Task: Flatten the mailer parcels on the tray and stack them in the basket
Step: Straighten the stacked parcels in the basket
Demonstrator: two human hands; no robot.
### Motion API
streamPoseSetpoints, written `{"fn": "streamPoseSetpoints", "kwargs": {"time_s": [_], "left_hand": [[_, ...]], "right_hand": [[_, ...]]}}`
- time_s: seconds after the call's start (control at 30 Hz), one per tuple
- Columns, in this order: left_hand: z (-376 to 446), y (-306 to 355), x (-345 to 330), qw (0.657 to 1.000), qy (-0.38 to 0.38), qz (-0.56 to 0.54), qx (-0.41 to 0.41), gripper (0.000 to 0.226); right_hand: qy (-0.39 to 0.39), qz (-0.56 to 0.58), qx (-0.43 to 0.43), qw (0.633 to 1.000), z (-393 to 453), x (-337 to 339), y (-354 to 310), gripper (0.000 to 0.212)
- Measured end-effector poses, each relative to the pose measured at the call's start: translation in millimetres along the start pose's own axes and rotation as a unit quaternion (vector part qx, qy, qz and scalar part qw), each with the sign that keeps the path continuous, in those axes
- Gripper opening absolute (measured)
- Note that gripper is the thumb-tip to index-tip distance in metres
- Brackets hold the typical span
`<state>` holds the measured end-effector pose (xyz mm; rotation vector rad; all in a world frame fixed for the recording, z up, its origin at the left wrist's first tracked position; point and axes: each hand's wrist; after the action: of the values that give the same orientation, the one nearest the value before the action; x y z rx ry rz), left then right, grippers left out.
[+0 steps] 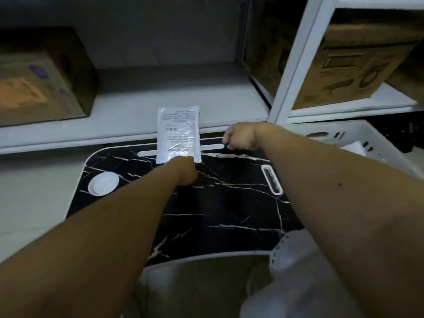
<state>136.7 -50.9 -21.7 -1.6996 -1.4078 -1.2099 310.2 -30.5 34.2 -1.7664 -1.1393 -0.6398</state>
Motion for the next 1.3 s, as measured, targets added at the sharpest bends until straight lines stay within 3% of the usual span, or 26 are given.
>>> {"fn": "streamPoseSetpoints", "kwargs": {"time_s": [0.2,0.47,0.7,0.83,0.9,1.0,1.23,1.3], "left_hand": [[15,-68,-20,0.996,0.015,-0.065,0.061,0.043],[34,-93,-42,0.988,0.027,-0.129,0.084,0.042],[30,-100,-54,0.982,0.040,-0.151,0.109,0.034],[15,-95,-54,0.975,0.046,-0.160,0.144,0.042],[3,-92,-51,0.969,0.056,-0.164,0.175,0.044],[-19,-88,-50,0.972,0.060,-0.133,0.185,0.041],[-67,-66,-86,0.985,0.081,-0.076,0.132,0.047],[-72,-61,-99,0.989,0.104,-0.036,0.100,0.056]], "right_hand": [[-0.016,0.028,0.015,0.999,63,-80,-46,0.035],[0.095,0.270,-0.063,0.956,117,-126,-49,0.034],[0.110,0.376,-0.103,0.914,99,-147,-70,0.016],[0.097,0.399,-0.165,0.897,72,-169,-61,0.029],[0.096,0.379,-0.183,0.902,49,-173,-57,0.025],[0.098,0.277,-0.186,0.938,17,-174,-48,0.012],[0.101,0.102,-0.168,0.975,-32,-192,-33,0.031],[0.180,0.012,-0.109,0.978,-40,-202,-35,0.035]]}}
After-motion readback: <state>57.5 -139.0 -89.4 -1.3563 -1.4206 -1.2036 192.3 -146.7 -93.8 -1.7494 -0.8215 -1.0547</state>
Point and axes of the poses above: each hand's wrist, its own z-axis towards the middle knuckle, its own x-axis out of the back of the hand, y = z × x, and after that the axes turned 2 degrees about z, right-handed
